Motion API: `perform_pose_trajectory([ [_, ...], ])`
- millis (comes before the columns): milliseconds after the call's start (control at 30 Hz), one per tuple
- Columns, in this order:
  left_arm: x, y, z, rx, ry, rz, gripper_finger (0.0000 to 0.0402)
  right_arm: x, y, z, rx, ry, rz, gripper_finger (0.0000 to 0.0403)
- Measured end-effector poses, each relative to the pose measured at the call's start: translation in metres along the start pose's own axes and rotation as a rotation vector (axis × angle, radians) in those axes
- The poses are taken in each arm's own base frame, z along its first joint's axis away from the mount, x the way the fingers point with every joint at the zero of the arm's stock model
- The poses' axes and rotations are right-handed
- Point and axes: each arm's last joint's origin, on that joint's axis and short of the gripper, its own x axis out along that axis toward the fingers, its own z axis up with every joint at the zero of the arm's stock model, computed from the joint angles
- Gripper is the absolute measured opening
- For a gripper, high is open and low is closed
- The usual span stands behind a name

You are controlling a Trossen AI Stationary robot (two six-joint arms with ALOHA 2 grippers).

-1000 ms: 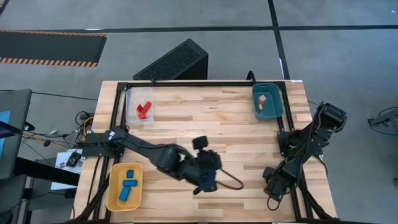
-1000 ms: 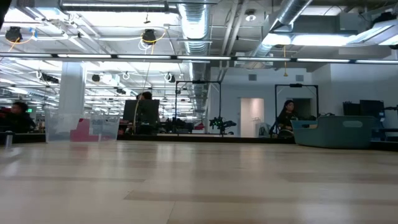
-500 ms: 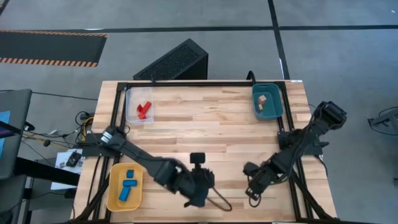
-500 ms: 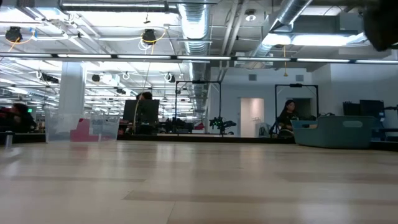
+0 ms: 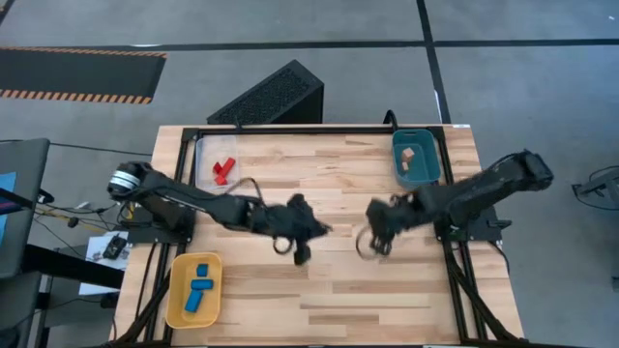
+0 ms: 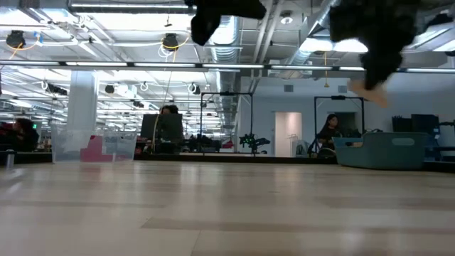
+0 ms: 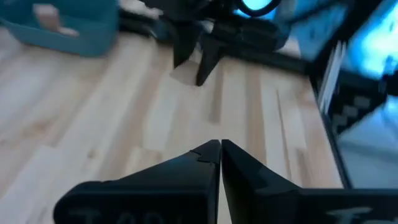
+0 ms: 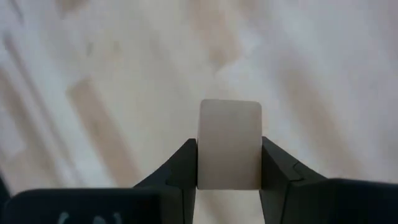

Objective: Sort & place blocks by color
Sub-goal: Put the brown block into the blue bin, then return to Home Position

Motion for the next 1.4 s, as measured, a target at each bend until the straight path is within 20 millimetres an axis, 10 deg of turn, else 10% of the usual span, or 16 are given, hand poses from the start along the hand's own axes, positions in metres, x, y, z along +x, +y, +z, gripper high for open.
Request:
perform_pose_trajectory([
  [333, -0.026, 0.055, 0.006, -0.107, -0.214, 0.051, 0.0002, -0.064, -0.127, 0.038, 0.168, -0.291, -0.152, 0.0126],
  [533, -0.025, 0.083, 0.014, -0.116, -0.243, 0.123, 0.0002, -0.043, -0.198, 0.019, 0.416, -0.159, -0.34, 0.0127],
  [833, -0.027, 0.12, 0.022, -0.145, -0.248, 0.152, 0.0002, -0.019, -0.25, 0.014, 0.528, -0.131, -0.421, 0.0174],
  [1133, -0.032, 0.14, 0.005, -0.067, -0.143, 0.171, 0.0002, -0.003, -0.258, 0.017, 0.63, -0.061, -0.387, 0.0251],
  [1400, -0.096, 0.15, -0.036, -0.05, -0.243, 0.182, 0.0002, -0.042, -0.193, 0.038, 0.478, -0.505, -0.006, 0.0241],
])
